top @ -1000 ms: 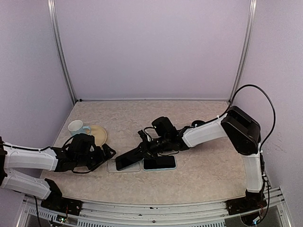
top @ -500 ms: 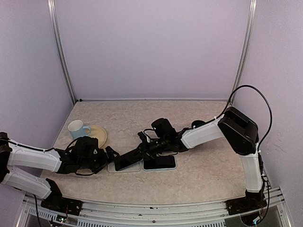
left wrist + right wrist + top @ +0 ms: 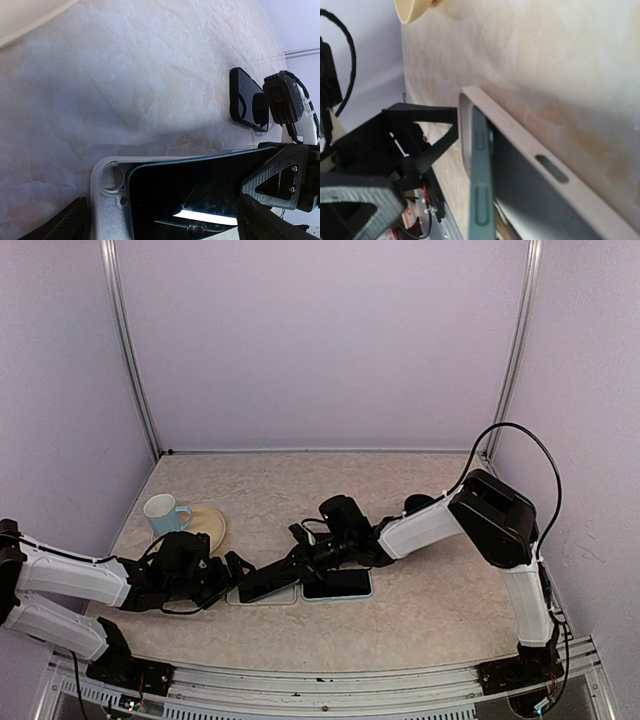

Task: Put the phone into the phone case
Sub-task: Install the phone on the phone case.

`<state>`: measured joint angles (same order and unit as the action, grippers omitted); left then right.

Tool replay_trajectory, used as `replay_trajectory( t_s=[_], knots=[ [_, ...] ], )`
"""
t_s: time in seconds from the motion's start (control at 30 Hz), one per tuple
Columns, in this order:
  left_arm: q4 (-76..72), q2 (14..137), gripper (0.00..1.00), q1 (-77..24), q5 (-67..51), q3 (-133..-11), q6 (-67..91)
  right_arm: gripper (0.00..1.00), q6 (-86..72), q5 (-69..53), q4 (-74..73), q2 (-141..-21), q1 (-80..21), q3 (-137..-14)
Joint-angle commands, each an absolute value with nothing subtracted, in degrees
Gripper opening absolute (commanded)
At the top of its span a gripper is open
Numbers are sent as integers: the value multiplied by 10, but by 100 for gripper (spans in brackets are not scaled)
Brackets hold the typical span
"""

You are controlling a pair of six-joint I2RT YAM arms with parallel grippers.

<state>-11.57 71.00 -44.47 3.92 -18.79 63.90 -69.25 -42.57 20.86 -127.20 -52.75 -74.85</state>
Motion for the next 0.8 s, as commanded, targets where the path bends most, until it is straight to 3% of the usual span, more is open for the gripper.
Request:
replay_trajectory(
  t_s=[0.0, 0.77],
  knots=[
    [-119, 707, 99, -452, 42, -181, 641, 0, -719, -441, 241, -1296, -537, -750],
    [-132, 692, 99, -466, 30, -181, 644, 0, -720, -427, 243, -1321, -544, -775]
  ],
)
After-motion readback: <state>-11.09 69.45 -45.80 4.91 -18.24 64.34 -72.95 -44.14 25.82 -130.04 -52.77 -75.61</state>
